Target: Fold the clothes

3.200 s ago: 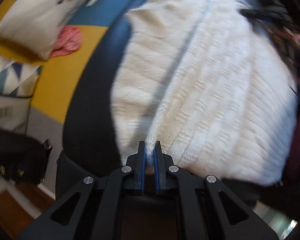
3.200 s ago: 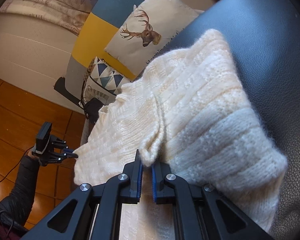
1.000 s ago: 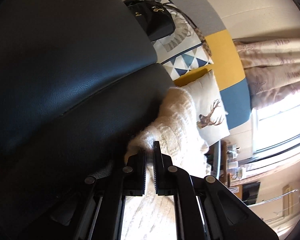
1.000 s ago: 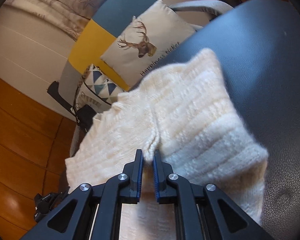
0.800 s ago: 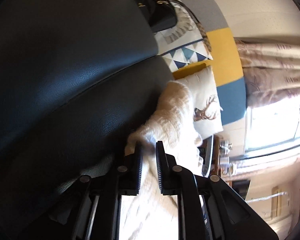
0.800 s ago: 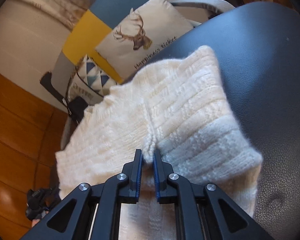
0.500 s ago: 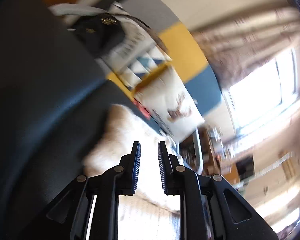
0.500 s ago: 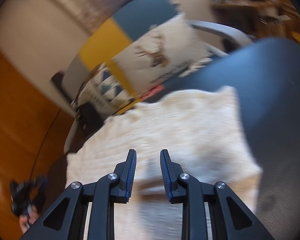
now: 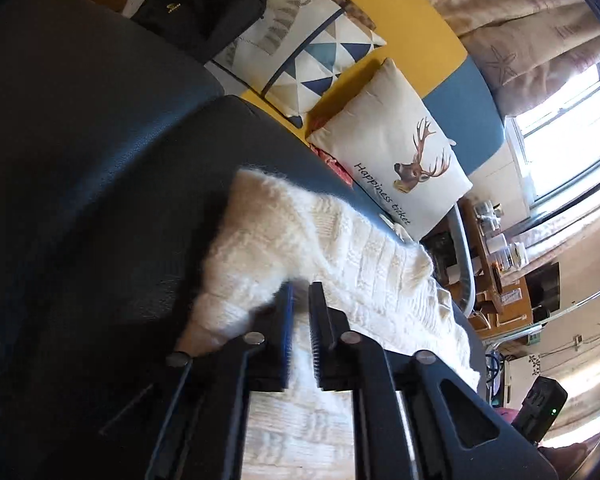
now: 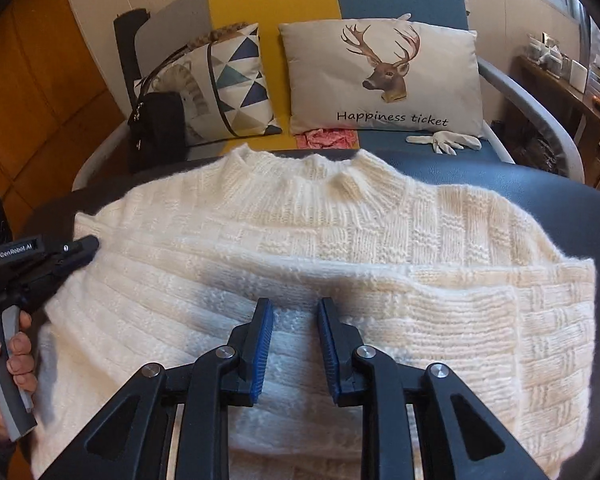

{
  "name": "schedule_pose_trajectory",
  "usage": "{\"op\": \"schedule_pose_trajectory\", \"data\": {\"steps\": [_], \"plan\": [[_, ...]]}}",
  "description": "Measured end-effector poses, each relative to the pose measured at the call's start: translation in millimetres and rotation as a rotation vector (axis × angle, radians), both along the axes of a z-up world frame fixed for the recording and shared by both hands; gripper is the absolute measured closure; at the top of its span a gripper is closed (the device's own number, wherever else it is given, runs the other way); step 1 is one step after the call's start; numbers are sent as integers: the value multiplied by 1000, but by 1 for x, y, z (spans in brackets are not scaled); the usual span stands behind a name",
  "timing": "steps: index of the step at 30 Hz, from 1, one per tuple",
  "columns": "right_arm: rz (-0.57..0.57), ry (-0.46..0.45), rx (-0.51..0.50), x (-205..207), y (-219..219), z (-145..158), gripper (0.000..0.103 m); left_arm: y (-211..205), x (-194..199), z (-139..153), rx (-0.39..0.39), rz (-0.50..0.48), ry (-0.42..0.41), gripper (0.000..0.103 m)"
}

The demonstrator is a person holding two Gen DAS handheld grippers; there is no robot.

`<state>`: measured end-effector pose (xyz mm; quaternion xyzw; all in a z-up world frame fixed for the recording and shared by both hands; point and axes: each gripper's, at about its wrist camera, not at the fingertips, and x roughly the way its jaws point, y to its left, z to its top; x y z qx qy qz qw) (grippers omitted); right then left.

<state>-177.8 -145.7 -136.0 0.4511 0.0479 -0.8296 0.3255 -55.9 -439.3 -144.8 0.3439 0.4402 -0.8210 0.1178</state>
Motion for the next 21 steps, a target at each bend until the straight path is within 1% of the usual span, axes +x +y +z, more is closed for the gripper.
{"op": "schedule_pose_trajectory", "data": {"steps": [2, 4, 6, 7, 9, 10, 11, 12, 13, 14, 15, 16, 18, 21], "plan": [[8, 2, -5, 0, 1, 3, 80, -1, 8, 6, 26, 10, 31, 93], [17, 4, -42, 1, -2, 11, 79, -4, 13, 17, 47, 27, 101, 93], [43, 6, -76, 2, -10, 20, 79, -7, 6, 24, 44, 5, 125, 91], [63, 12, -84, 3, -17, 23, 79, -8, -1, 26, 34, -3, 94, 90], [110, 14, -89, 5, -35, 26, 79, -14, -11, 18, 44, 29, 32, 90], [124, 14, -80, 5, -43, 24, 79, -18, -17, 11, 37, 36, -29, 90], [128, 6, -57, 3, -49, 20, 79, -22, -20, 4, 47, 48, -65, 95], [133, -3, -34, 2, -56, 16, 79, -26, -24, 0, 75, 49, -45, 95], [136, -10, -16, 0, -61, 12, 79, -27, -29, 1, 63, 26, -49, 95], [135, -14, -20, -2, -62, 10, 79, -27, -31, 5, 45, 13, -57, 95], [134, -21, -25, -4, -62, 8, 79, -25, -27, 9, 47, 11, -49, 94], [135, -36, -37, -5, -58, 11, 79, -23, -20, 14, 49, 10, -36, 92], [120, -37, -70, -2, -43, 19, 79, -17, -7, 23, 53, 8, -10, 91], [100, -92, -143, 7, -7, 28, 79, 0, 20, 34, 40, -43, 40, 88]]}}
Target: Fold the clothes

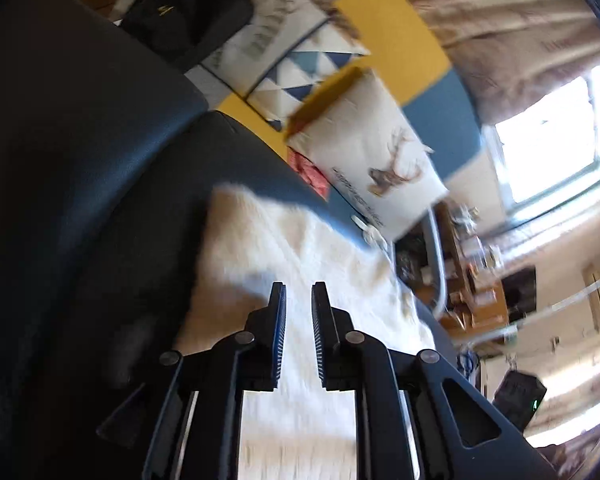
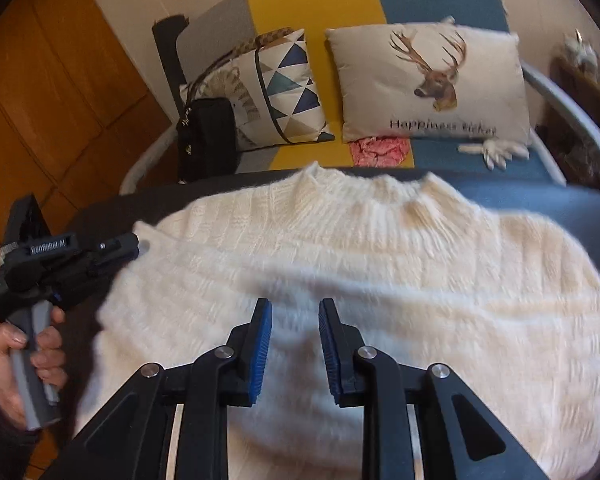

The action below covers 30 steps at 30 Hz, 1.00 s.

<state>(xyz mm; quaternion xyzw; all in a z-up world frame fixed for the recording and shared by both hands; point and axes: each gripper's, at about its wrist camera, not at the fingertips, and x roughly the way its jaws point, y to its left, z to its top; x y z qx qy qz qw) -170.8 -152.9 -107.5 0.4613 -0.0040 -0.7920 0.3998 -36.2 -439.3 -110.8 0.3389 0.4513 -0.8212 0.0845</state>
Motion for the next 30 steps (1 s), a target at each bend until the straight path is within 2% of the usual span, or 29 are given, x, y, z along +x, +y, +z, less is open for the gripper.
{"op": "schedule_pose_trajectory", "data": {"steps": [3, 5, 7, 9, 12, 14, 16, 21, 24, 28, 30], "plan": [[-28, 18, 17, 17, 30, 1, 79, 22, 18, -2, -48, -55, -6, 87], [-66, 15, 56, 21, 46, -7, 79, 30, 19, -14, -75, -62, -61, 86], [-111, -2, 68, 19, 60, -19, 79, 30, 21, -27, -63, -49, -73, 88], [-151, -36, 40, 14, 73, -28, 82, 30, 24, -22, -37, -36, -66, 88], [-265, -160, -179, 4, 110, -25, 79, 32, 33, -11, -10, -17, -36, 85], [-351, -241, -342, -2, 139, -23, 79, 36, 36, -5, -24, -42, -16, 82], [-432, -343, -466, -11, 167, -33, 75, 40, 37, -10, -28, -61, -25, 81], [-520, -443, -472, -20, 193, -58, 75, 40, 33, -27, 14, -51, -63, 80], [-551, -470, -498, -19, 197, -69, 75, 44, 33, -28, 2, -58, -67, 80], [-517, -478, -520, -22, 190, -74, 75, 46, 32, -27, -15, -68, -62, 80], [-485, -450, -476, -25, 181, -71, 75, 46, 29, -27, -21, -68, -60, 80]]}}
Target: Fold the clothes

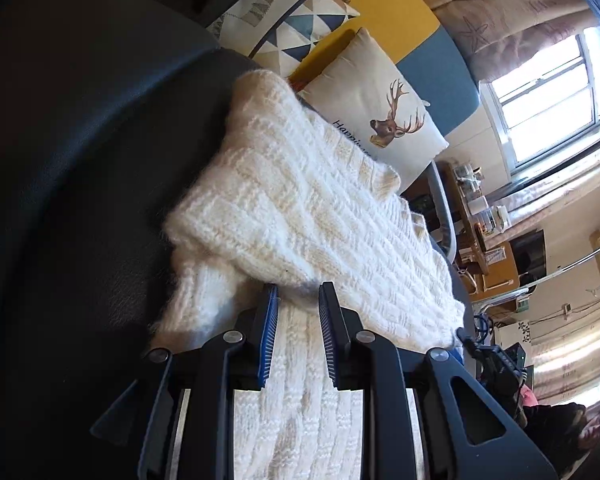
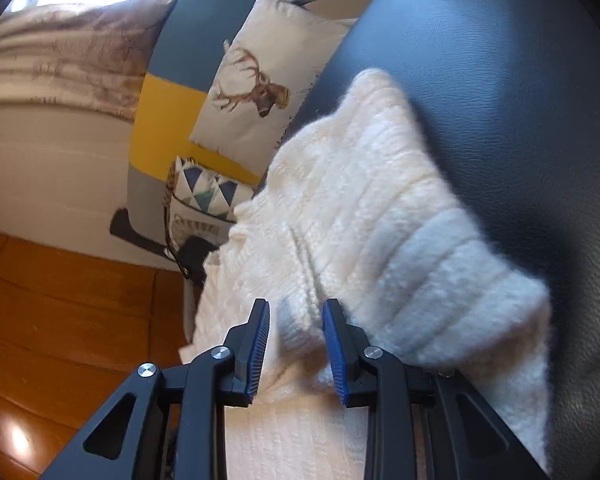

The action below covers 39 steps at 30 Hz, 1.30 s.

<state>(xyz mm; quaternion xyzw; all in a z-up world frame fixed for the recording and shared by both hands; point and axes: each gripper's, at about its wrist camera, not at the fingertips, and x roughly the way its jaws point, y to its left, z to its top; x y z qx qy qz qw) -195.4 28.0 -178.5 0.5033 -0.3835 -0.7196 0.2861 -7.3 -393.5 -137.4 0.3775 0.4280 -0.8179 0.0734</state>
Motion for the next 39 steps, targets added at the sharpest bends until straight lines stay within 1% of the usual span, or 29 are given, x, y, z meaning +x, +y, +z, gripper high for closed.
{"op": "schedule_pose_trajectory", "data": {"steps": [2, 4, 5, 7, 9, 11, 13, 15, 17, 18, 20, 22, 25, 26, 29, 31, 34, 36, 37, 38, 39], "plan": [[28, 34, 49, -2, -9, 5, 86, -1, -2, 1, -7, 6, -1, 80], [50, 72, 98, -3, -15, 13, 91, -2, -2, 2, -7, 11, 5, 80], [55, 106, 124, -2, -17, 20, 91, -2, -2, 2, -13, 11, 5, 80], [54, 155, 181, -3, -19, 30, 91, -3, -2, 1, -17, 12, 6, 79], [59, 158, 238, -6, -20, 28, 91, -3, -1, 0, -16, 13, 10, 78], [81, 159, 315, -7, -21, 20, 91, -2, 1, 3, -7, 6, 39, 76], [88, 177, 347, -7, -22, 18, 92, 2, -2, 6, -40, -15, 35, 73], [91, 199, 392, -5, -25, 26, 90, 3, -7, 5, -61, -33, 16, 73], [71, 233, 430, -2, -25, 37, 80, 2, -14, 1, -70, -43, -27, 73], [61, 270, 443, 2, -26, 46, 77, 1, -15, -1, -67, -43, -34, 73], [49, 340, 464, 9, -31, 62, 76, 0, -11, 3, -60, -31, -2, 73], [128, 372, 463, 14, -50, 67, 76, 1, -7, 8, -62, -20, 54, 73], [251, 422, 543, 21, -88, 63, 76, 1, -15, 1, -83, -15, -29, 72], [277, 429, 593, 22, -100, 58, 76, -1, -17, -4, -70, -7, -49, 72], [315, 421, 720, 21, -122, 41, 77, -7, -5, -8, -2, 29, -28, 72], [306, 436, 718, 20, -122, 37, 78, -8, 7, -10, 14, 44, -5, 72], [286, 419, 670, 21, -115, 45, 77, -16, 28, -8, 43, 84, 58, 72], [302, 461, 640, 29, -120, 55, 76, -21, 40, -7, 67, 109, 103, 71], [320, 470, 631, 34, -125, 56, 77, -25, 39, -11, 106, 113, 105, 67], [338, 479, 621, 39, -130, 58, 76, -29, 39, -16, 145, 117, 107, 66], [355, 487, 619, 43, -136, 58, 77, -33, 40, -22, 188, 141, 107, 66]]}}
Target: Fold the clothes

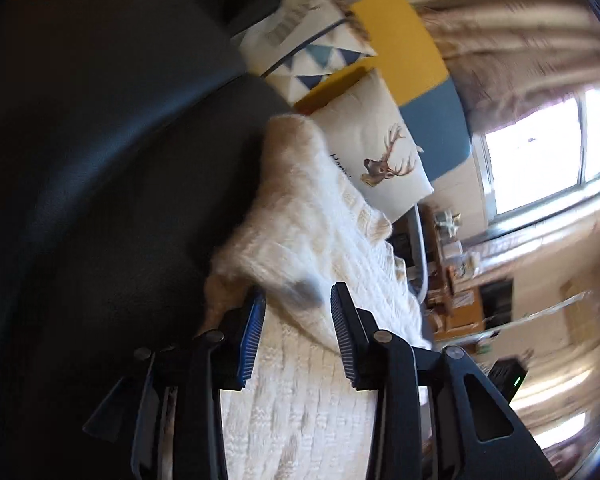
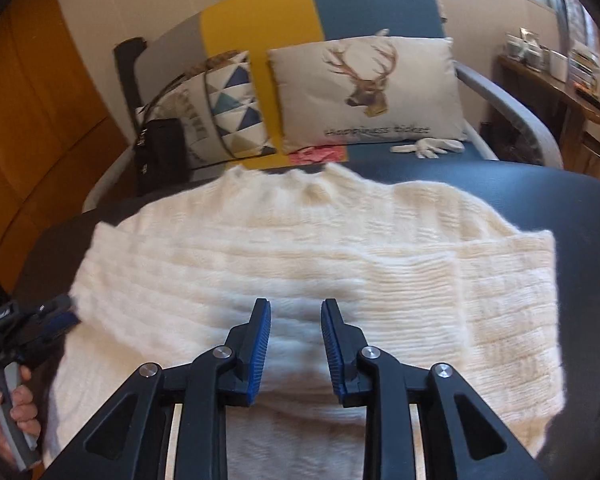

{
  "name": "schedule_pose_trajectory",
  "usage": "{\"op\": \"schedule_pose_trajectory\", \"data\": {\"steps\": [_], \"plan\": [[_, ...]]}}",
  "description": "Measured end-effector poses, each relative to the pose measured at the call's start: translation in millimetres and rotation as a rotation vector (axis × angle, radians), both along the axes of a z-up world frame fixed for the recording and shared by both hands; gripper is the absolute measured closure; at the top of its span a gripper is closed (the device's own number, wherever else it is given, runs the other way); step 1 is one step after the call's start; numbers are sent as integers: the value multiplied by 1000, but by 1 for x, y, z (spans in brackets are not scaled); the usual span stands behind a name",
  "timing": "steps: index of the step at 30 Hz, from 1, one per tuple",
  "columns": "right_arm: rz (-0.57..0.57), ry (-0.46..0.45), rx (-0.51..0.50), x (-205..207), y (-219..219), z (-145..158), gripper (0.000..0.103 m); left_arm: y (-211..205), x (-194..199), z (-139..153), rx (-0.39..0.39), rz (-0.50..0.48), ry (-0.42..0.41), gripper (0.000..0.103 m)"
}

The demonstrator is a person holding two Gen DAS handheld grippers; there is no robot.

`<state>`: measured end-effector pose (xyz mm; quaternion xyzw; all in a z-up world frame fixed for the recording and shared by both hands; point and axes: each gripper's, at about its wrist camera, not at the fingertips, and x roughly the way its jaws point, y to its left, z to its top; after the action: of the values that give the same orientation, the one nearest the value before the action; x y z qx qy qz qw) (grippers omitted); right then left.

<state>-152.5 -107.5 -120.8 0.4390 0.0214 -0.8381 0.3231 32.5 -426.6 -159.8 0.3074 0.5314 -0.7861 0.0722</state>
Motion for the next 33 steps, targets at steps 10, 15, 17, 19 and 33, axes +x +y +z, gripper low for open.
{"op": "schedule_pose_trajectory", "data": {"steps": [10, 15, 17, 19, 33], "plan": [[53, 79, 47, 31, -19, 5, 76, 22, 13, 32, -139, 6, -18, 69], [147, 163, 79, 57, -53, 10, 74, 54, -22, 65, -459, -98, -43, 52], [168, 167, 111, 63, -69, 2, 74, 58, -42, 57, -547, -130, -121, 52], [173, 163, 152, 66, -81, -9, 73, 51, -50, 41, -547, -143, -194, 52], [23, 95, 97, -20, -59, -7, 71, 7, -123, 47, -566, -181, -216, 52]]}}
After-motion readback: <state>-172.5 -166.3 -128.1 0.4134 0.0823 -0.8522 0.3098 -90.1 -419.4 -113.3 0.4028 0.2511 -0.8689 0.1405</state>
